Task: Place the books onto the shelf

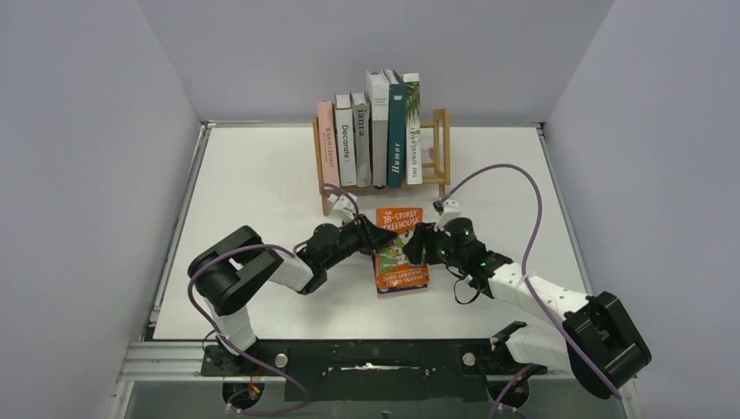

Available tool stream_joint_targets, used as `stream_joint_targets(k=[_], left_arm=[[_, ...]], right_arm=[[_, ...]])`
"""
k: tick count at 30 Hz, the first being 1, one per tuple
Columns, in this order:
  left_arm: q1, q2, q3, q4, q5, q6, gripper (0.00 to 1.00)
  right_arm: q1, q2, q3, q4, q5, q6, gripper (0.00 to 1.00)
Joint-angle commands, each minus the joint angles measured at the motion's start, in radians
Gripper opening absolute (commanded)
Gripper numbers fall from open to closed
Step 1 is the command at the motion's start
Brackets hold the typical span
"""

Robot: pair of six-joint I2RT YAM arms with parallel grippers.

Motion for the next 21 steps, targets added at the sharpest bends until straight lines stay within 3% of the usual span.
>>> stream_joint_targets(k=[1,5,13,21], left_arm=[[-0.034,-0.114,0.069,0.029,0.084,0.004,0.00],[-0.071,-0.218,0.112,-0.148,0.042,0.069,0.00],[-0.171,-0.375,0.309,-0.502,-0.085,0.183,0.00],[-0.230,-0.330,0.605,-0.767,-0.263,0.368,0.00]], right_arm=[[0.028,-0.103,0.047,-0.076,0.063,-0.010,0.64],[0.023,-0.242,0.080,-0.252,0.221,-0.012,0.74],[0.011,-0.543,0.163,-0.467,0.510,0.039,0.77],[0.009,-0.538,0.251,-0.620,0.755,0.079,0.77]])
